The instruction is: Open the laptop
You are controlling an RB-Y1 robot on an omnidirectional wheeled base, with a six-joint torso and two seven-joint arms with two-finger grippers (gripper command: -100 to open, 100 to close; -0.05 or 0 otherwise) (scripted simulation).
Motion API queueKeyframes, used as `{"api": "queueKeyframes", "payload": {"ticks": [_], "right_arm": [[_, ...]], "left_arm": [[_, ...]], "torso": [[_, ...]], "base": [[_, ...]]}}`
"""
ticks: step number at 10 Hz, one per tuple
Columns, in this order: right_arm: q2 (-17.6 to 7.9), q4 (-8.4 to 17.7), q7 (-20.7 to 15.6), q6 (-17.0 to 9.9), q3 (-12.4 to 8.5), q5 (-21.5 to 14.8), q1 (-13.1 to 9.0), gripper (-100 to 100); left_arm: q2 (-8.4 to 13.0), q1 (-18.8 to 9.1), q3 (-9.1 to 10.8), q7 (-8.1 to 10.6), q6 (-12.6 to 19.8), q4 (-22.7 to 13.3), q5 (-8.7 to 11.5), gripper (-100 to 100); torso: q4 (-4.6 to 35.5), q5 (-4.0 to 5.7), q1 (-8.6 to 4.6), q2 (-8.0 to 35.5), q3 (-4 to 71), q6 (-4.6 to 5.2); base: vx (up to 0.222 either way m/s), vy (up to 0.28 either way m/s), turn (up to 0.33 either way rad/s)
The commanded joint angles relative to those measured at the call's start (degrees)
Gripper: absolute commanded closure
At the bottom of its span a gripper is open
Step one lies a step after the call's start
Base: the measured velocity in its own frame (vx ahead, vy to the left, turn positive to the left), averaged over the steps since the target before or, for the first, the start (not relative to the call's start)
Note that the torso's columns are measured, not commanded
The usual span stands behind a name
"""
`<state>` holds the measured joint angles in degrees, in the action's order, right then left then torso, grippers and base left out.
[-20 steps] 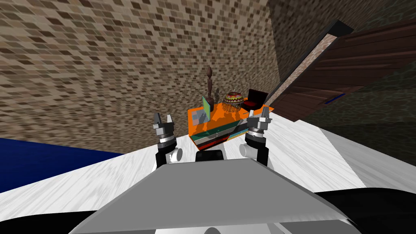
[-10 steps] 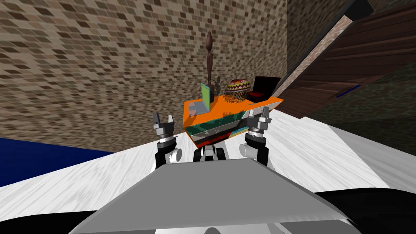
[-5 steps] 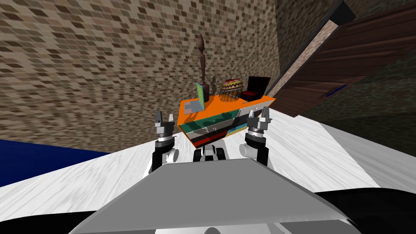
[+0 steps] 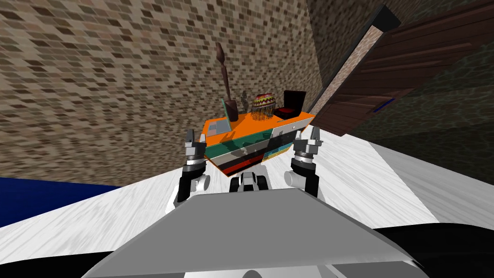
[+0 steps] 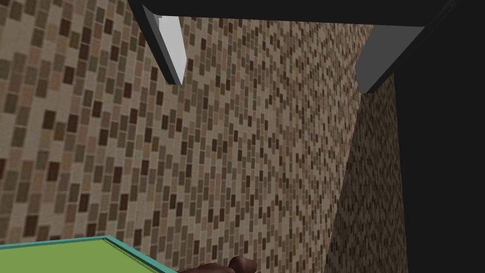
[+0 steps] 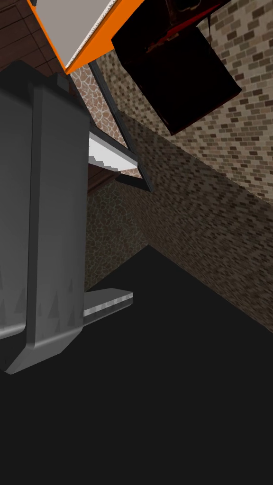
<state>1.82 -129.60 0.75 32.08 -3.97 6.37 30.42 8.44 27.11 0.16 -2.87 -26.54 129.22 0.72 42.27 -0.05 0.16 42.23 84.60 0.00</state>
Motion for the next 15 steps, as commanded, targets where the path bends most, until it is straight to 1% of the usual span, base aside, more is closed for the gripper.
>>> {"api": "queueKeyframes", "payload": {"ticks": [1, 2, 3, 5, 7, 9, 10, 11, 13, 15], "right_arm": [[0.0, 0.0, 0.0, 0.0, 0.0, 0.0, 0.0, 0], [0.0, 0.0, 0.0, 0.0, 0.0, 0.0, 0.0, 0], [0.01, 0.0, 0.0, 0.0, 0.01, 0.0, 0.0, 0], [0.0, 0.0, 0.0, 0.0, 0.0, 0.0, 0.0, 0], [-0.01, 0.0, 0.0, 0.0, -0.01, 0.0, 0.01, 0], [-0.01, -0.01, 0.0, 0.0, -0.01, 0.0, 0.02, 0], [-0.01, 0.0, 0.0, 0.0, -0.01, 0.0, 0.02, 0], [-0.01, 0.0, 0.0, 0.0, -0.01, 0.0, 0.02, 0], [-0.01, -0.01, 0.0, 0.01, -0.02, 0.0, 0.02, 0], [-0.02, 0.0, 0.0, 0.0, -0.02, 0.0, 0.02, 0]], "left_arm": [[-0.54, -1.35, 1.53, -0.56, 3.11, -0.02, -0.87, -100], [-0.89, -1.99, 2.36, -0.83, 4.44, -0.12, -1.13, -100], [-1.04, -2.32, 2.8, -0.99, 5.09, -0.23, -1.24, -100], [-1.4, -3.81, 4.78, -2.01, 7.69, -1.05, -1.79, -100], [-1.17, -5.73, 7.34, -4.05, 10.66, -2.47, -2.87, -100], [-0.86, -6.85, 8.85, -5.52, 12.3, -3.32, -3.68, -100], [-0.69, -8.03, 10.48, -7.24, 13.98, -4.22, -4.65, -100], [-0.73, -8.64, 11.3, -8.16, 14.83, -4.69, -5.17, -100], [-1.11, -9.82, 12.92, -10.04, 16.45, -5.63, -6.25, -100], [-1.98, -10.92, 14.39, -11.81, 17.91, -6.55, -7.27, -100]], "torso": [[0.01, 0.04, -0.11, 0.04, -0.02, 0.0], [0.04, 0.07, -0.21, 0.15, -0.09, 0.0], [0.04, 0.11, -0.37, 0.12, -0.08, 0.0], [-0.02, 0.0, 0.04, -0.05, 0.03, -0.01], [-0.04, 0.02, -0.04, -0.14, 0.09, 0.0], [-0.01, 0.05, -0.11, -0.03, 0.03, -0.01], [0.02, 0.03, -0.07, 0.07, -0.04, 0.0], [0.0, 0.04, -0.14, -0.02, 0.0, 0.0], [-0.01, 0.05, -0.13, -0.02, 0.02, 0.0], [0.05, 0.02, -0.03, 0.19, -0.11, -0.01]], "base": [[-0.046, -0.182, -0.062], [-0.042, -0.235, -0.061], [-0.021, -0.2, -0.024], [0.021, -0.139, -0.037], [0.08, -0.129, -0.049], [0.096, -0.092, -0.028], [0.134, -0.094, -0.047], [0.166, -0.091, -0.058], [0.149, -0.062, -0.03], [0.109, -0.017, -0.031]]}}
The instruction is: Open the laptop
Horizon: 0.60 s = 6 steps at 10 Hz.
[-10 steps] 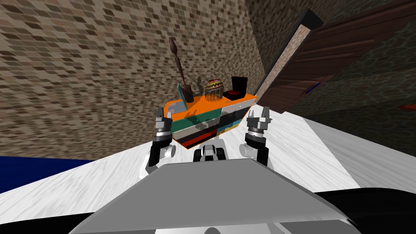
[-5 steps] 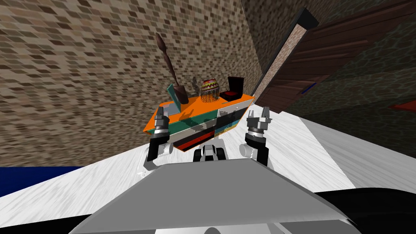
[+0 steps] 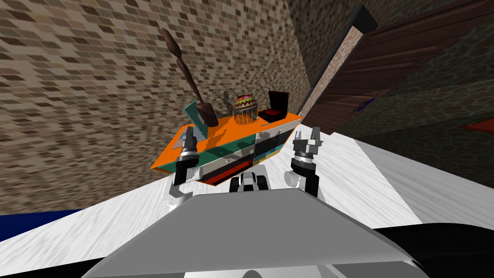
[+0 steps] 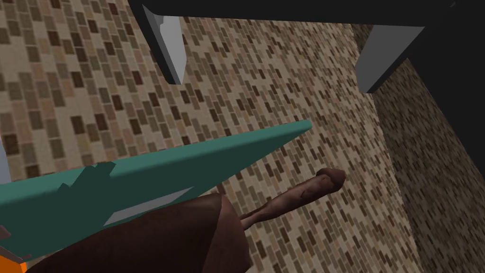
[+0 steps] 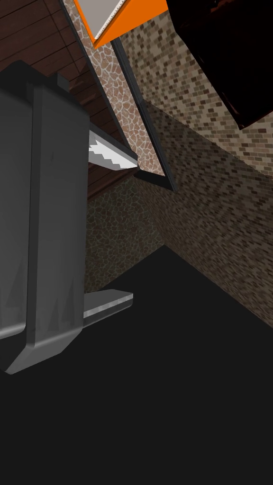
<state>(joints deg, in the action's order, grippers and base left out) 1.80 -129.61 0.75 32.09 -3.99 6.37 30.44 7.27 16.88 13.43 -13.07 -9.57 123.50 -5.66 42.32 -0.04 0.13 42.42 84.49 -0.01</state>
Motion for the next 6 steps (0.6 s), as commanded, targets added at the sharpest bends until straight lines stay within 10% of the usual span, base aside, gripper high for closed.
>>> {"api": "queueKeyframes", "payload": {"ticks": [1, 6], "right_arm": [[0.0, 0.0, 0.0, 0.0, 0.0, 0.0, 0.0, 0], [0.0, 0.0, 0.0, 0.0, 0.0, 0.0, -0.02, 0]], "left_arm": [[-2.22, -1.6, 2.34, -3.12, 2.13, -1.63, -1.76, -100], [-4.36, -2.14, 3.34, -4.31, 4.69, -0.54, -2.35, -100]], "torso": [[0.01, 0.01, -0.02, 0.0, -0.01, 0.0], [0.05, 0.01, -0.04, 0.13, -0.09, 0.01]], "base": [[0.148, -0.019, -0.041], [0.049, -0.022, 0.015]]}}
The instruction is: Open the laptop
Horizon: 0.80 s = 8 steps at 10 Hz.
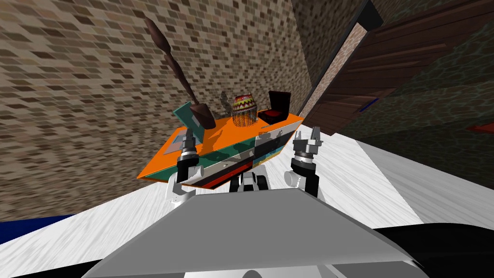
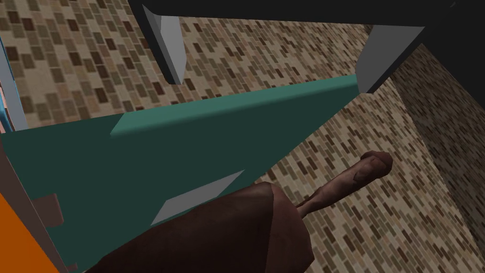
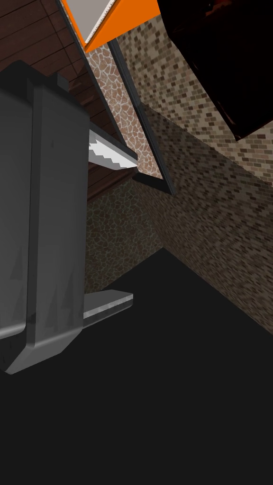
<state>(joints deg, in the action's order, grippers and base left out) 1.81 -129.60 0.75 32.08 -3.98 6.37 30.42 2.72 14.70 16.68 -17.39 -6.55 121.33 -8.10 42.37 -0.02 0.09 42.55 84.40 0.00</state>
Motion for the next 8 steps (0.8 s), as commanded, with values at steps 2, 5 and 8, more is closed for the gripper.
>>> {"api": "queueKeyframes", "payload": {"ticks": [2, 5, 8], "right_arm": [[0.0, 0.0, 0.0, 0.0, 0.0, 0.0, 0.0, 0], [0.0, 0.0, 0.0, 0.0, 0.0, 0.0, 0.0, 0], [0.0, 0.0, 0.0, 0.0, 0.0, 0.0, 0.0, 0]], "left_arm": [[0.39, 0.1, 0.2, 0.02, 3.36, 3.26, 0.18, -100], [0.49, 0.14, 0.26, 0.05, 4.05, 3.95, 0.23, -100], [0.19, 0.05, 0.1, 0.01, 1.68, 1.63, 0.09, 100]], "torso": [[-0.08, 0.02, -0.06, -0.26, 0.17, 0.0], [-0.09, 0.03, -0.1, -0.29, 0.19, 0.0], [-0.08, 0.02, -0.08, -0.25, 0.16, 0.0]], "base": [[-0.002, 0.004, -0.011], [-0.002, -0.002, 0.004], [0.001, 0.001, -0.002]]}}
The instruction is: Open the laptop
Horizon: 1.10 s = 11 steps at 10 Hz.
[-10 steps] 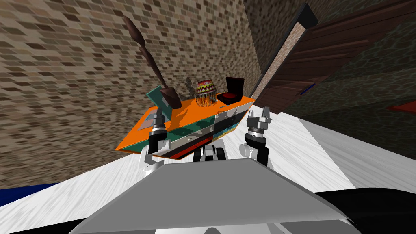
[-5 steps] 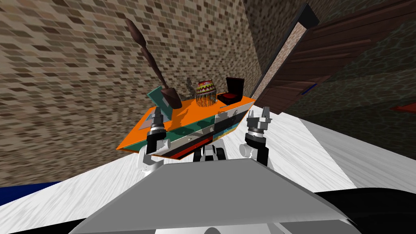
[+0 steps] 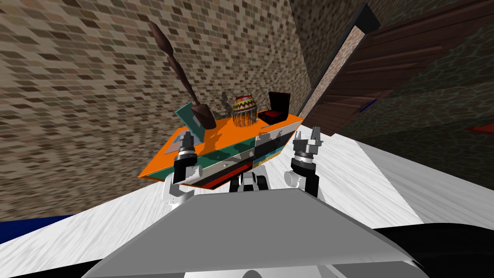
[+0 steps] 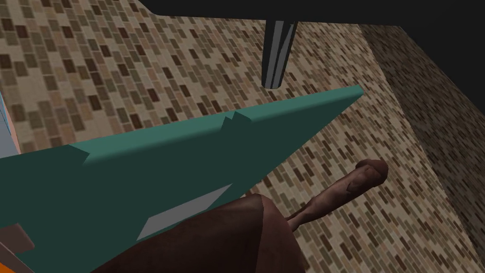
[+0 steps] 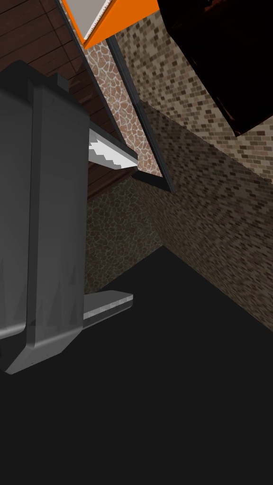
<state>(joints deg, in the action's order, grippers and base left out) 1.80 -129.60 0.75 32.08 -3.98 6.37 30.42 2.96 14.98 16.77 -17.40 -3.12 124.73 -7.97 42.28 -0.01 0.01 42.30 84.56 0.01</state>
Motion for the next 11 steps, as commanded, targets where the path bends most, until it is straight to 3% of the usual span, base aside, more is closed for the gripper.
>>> {"api": "queueKeyframes", "payload": {"ticks": [1, 3, 4, 11], "right_arm": [[0.0, 0.0, 0.0, 0.0, 0.0, 0.0, 0.0, 0], [0.0, 0.0, 0.0, 0.0, 0.0, 0.0, 0.0, 0], [0.0, 0.0, 0.0, 0.0, 0.0, 0.0, 0.0, 0], [0.0, 0.0, 0.0, 0.0, 0.0, 0.0, 0.0, 0]], "left_arm": [[-0.15, -0.26, -0.04, 0.02, -2.59, -2.58, -0.09, 100], [-0.21, -0.09, -0.1, 0.03, -2.78, -2.66, -0.09, 100], [1.62, -0.2, 0.12, -0.04, -1.71, -2.26, 0.05, -100], [6.1, -1.09, 1.48, -0.41, 6.86, 1.21, 1.07, -100]], "torso": [[0.01, 0.0, 0.01, 0.0, 0.0, 0.0], [0.0, 0.01, -0.03, -0.02, 0.01, -0.01], [0.0, 0.01, -0.02, -0.02, 0.01, -0.01], [0.0, 0.01, -0.02, -0.01, 0.01, 0.0]], "base": [[0.0, 0.0, 0.0], [0.0, 0.0, 0.0], [0.001, -0.002, -0.018], [-0.001, -0.003, -0.019]]}}
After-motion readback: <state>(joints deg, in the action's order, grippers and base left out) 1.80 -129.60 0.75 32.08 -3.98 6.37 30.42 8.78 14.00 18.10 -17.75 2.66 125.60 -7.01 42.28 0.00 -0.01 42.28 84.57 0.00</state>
